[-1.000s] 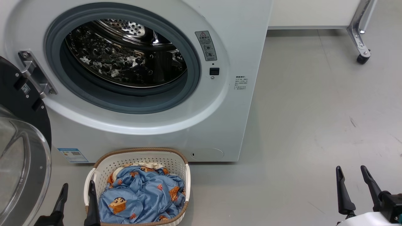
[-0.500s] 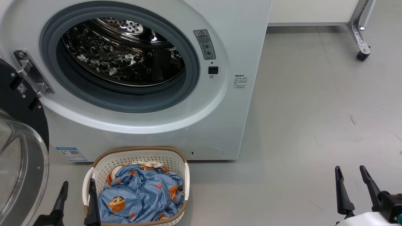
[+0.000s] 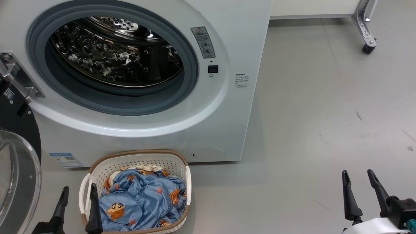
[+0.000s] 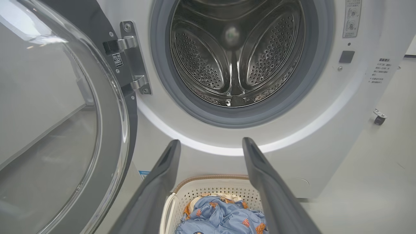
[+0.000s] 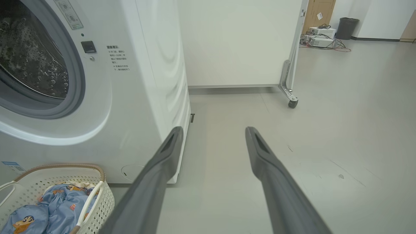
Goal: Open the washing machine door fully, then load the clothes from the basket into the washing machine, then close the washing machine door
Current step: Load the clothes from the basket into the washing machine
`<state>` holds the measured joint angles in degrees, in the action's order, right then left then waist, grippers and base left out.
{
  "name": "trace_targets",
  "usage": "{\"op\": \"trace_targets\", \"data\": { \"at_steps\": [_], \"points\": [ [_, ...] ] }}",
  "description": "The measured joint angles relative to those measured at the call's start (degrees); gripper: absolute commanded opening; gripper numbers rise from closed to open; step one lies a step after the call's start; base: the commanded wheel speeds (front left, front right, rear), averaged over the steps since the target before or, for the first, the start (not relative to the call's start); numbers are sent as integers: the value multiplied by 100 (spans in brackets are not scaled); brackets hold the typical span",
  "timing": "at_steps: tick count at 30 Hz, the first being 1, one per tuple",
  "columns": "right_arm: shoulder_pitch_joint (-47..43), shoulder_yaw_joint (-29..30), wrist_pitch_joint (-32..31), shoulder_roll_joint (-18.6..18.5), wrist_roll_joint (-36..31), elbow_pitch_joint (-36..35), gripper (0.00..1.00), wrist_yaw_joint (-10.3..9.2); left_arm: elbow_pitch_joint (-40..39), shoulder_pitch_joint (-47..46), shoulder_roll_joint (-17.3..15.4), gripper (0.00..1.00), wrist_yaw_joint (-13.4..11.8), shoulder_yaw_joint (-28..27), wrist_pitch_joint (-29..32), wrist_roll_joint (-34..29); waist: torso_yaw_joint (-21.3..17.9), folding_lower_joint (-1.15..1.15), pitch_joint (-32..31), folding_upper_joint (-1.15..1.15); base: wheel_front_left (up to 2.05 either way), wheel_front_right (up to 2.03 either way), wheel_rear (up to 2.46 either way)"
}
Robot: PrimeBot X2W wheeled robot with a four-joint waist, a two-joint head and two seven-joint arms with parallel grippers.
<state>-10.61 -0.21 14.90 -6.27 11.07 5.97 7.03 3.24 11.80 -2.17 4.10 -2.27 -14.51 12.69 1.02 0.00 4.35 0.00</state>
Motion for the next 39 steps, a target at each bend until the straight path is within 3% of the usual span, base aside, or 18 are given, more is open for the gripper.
{"op": "trace_targets", "data": {
  "at_steps": [21, 34, 39],
  "points": [
    [497, -278, 0, 99, 0, -81, 100, 0, 452, -276, -120, 100, 197, 243, 40, -10, -484, 0, 805, 0, 0, 0, 0],
    [1061, -525, 0, 236, 101, -103, 100, 0, 1026, -883, -189, 100, 248, 176, 708, 694, -897, 0, 1577, 0, 0, 0, 0],
    [1254, -556, 0, 260, 103, -102, 100, 0, 1269, -1193, -403, 100, 249, 135, 1047, 708, -1077, 0, 1909, 0, 0, 0, 0]
  ]
}}
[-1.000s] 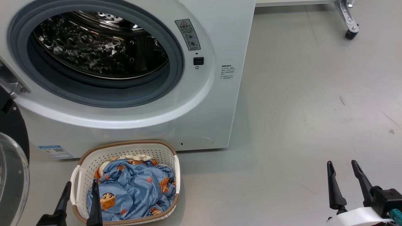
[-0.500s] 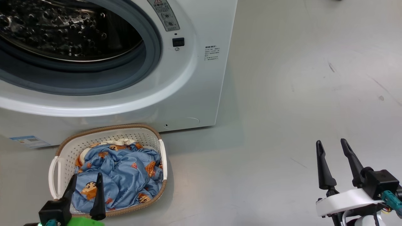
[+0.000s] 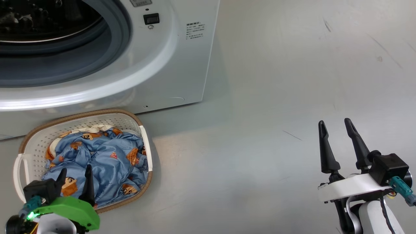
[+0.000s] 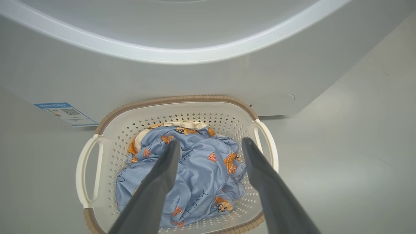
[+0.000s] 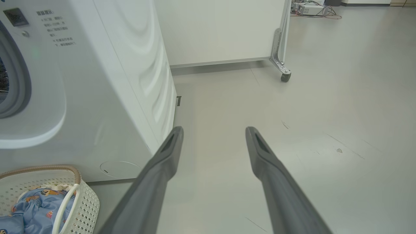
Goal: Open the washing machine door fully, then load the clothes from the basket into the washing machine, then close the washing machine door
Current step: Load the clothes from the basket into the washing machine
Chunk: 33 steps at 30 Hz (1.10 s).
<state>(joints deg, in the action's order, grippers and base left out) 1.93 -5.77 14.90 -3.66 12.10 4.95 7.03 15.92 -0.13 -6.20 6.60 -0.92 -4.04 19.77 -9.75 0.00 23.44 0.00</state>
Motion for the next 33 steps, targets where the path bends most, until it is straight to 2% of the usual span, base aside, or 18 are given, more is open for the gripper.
{"op": "trace_targets", "data": {
  "at_steps": [11, 21, 33],
  "points": [
    [470, -91, 0, 4, 0, -26, 100, 0, 681, -721, -216, 100, 19, -270, 811, 454, -256, 0, 758, 0, 0, 0, 0],
    [827, -104, 0, 4, -1, -36, 100, 0, 1092, -1481, -279, 100, 46, -338, 1154, 808, -370, 0, 1384, 0, 0, 0, 0],
    [997, -85, 0, -34, -8, -31, 100, 0, 1711, -1986, -369, 100, 52, -408, 1519, 1101, -410, 0, 1784, 0, 0, 0, 0]
  ]
}}
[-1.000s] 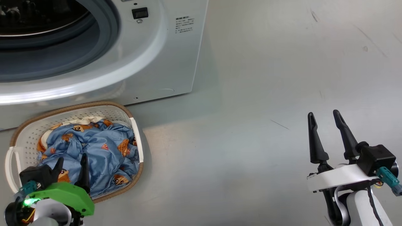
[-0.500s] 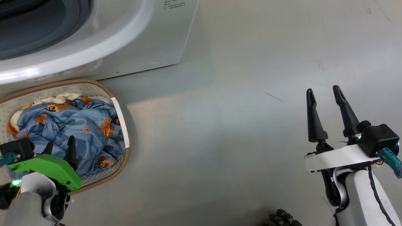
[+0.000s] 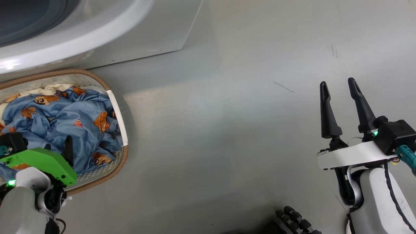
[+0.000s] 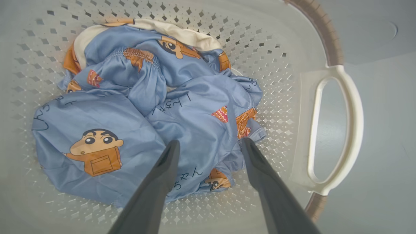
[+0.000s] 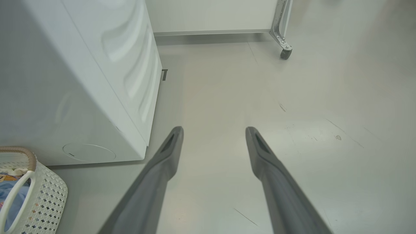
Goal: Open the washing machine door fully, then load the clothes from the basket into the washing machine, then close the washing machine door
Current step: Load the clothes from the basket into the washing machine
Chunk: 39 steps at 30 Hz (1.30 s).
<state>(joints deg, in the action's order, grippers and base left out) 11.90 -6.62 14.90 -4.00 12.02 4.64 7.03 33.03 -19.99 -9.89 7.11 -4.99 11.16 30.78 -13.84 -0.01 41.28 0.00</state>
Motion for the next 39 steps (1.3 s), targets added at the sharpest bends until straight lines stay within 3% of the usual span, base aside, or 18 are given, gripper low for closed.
{"op": "trace_targets", "data": {
  "at_steps": [39],
  "points": [
    [346, 3, 0, -116, -12, -67, 100, 0, 935, -1219, -170, 100, 18, 360, 130, 104, -56, 0, 897, 0, 0, 0, 0]
  ]
}}
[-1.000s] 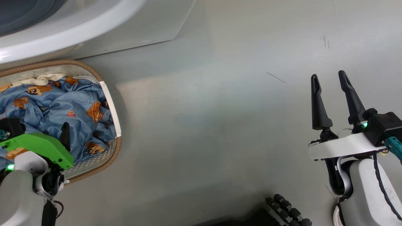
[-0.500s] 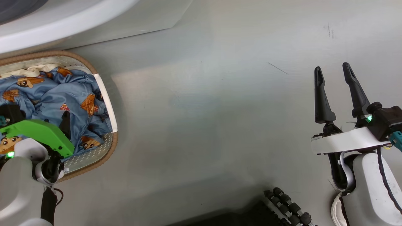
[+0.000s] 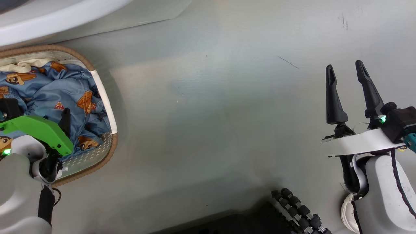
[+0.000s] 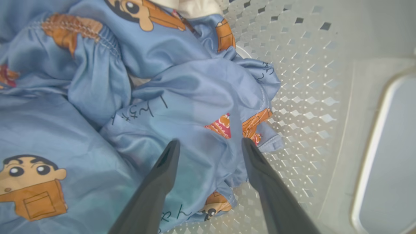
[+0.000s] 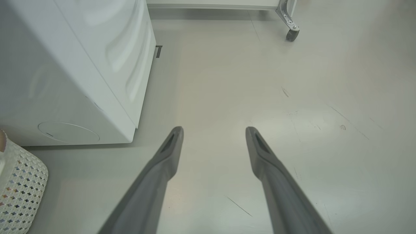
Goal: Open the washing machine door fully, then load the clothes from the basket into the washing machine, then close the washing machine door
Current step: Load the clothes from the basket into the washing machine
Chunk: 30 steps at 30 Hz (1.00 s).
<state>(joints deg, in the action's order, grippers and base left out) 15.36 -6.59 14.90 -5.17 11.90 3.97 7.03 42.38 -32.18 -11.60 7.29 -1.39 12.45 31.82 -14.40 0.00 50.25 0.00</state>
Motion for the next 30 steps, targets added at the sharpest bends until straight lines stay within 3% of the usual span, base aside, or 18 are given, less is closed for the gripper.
{"op": "trace_targets", "data": {
  "at_steps": [30],
  "points": [
    [65, -97, 0, 19, 0, -40, 100, 0, 746, -563, -156, 100, 0, 144, -253, -23, -183, 0, 349, 0, 0, 0, 0]
  ]
}}
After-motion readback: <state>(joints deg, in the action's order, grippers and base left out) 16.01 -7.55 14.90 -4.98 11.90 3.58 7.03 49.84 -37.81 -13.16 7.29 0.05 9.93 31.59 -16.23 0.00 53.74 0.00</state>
